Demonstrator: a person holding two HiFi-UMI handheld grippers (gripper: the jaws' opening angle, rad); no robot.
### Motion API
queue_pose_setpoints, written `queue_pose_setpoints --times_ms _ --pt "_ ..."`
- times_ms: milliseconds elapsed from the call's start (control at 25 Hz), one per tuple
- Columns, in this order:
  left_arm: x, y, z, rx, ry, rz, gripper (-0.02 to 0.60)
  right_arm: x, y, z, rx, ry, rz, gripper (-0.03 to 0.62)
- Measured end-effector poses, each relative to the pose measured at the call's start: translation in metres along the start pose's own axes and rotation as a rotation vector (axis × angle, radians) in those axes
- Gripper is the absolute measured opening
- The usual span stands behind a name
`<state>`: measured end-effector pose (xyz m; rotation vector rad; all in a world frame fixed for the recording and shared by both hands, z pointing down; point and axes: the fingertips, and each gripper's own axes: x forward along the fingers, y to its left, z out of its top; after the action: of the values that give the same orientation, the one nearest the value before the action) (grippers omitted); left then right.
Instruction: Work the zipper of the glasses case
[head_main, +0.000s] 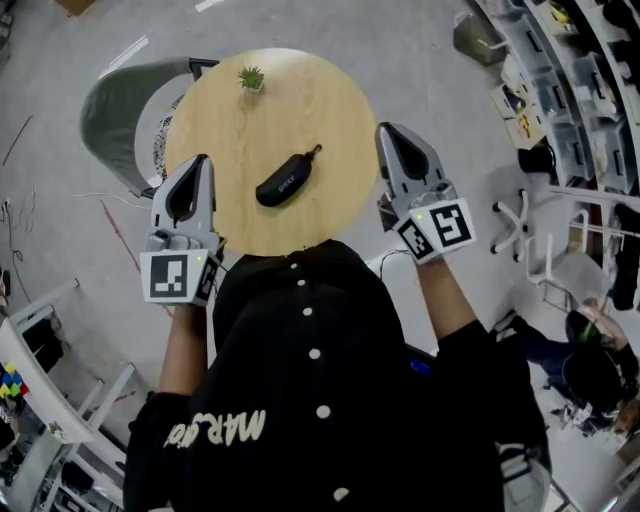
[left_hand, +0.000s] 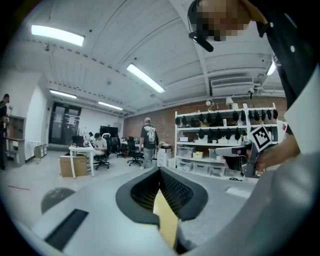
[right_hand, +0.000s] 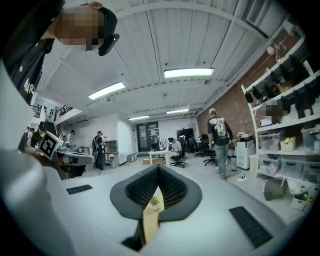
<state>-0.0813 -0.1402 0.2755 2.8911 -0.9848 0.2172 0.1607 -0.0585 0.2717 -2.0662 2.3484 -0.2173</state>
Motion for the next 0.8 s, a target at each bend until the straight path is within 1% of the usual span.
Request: queue_pose_setpoints --times_ms 80,160,240,320,440,520,600,680,800 --pt "-0.004 0.002 0.015 -0.003 -0.030 0.016 0.003 -0.011 -0.003 0.018 -0.035 -0.042 -0.046 -0.002" --pt "-0.009 0.003 0.028 0.017 -0.057 0.019 0.003 -0.021 -0.006 0.034 -0.074 -0.072 -0.092 0.000" --pt "-0.013 0.004 0.040 0.040 -0.073 0.027 0.003 -0.032 -0.011 0.052 -0.137 -0.103 -0.148 0.002" --pt "-0.020 0.004 0.051 0.044 -0.091 0.038 0.003 -0.043 -0.015 0.069 -0.166 -0.141 -0.183 0.002" --pt "-0.030 0.009 0.068 0.021 -0.129 0.066 0.003 -0.055 -0.022 0.089 -0.126 -0.188 -0.206 0.002" --pt "-0.038 0.015 0.074 0.017 -0.131 0.097 0.003 -0.060 -0.025 0.098 -0.113 -0.213 -0.221 0.002" --pt "-0.046 0.022 0.080 0.015 -0.138 0.140 0.003 -0.064 -0.027 0.105 -0.121 -0.234 -0.232 0.002" --pt "-0.054 0.026 0.088 0.010 -0.161 0.171 0.003 -0.067 -0.026 0.109 -0.131 -0.251 -0.235 0.002" --pt "-0.062 0.025 0.097 0.000 -0.205 0.177 0.003 -0.069 -0.021 0.111 -0.137 -0.260 -0.232 0.002"
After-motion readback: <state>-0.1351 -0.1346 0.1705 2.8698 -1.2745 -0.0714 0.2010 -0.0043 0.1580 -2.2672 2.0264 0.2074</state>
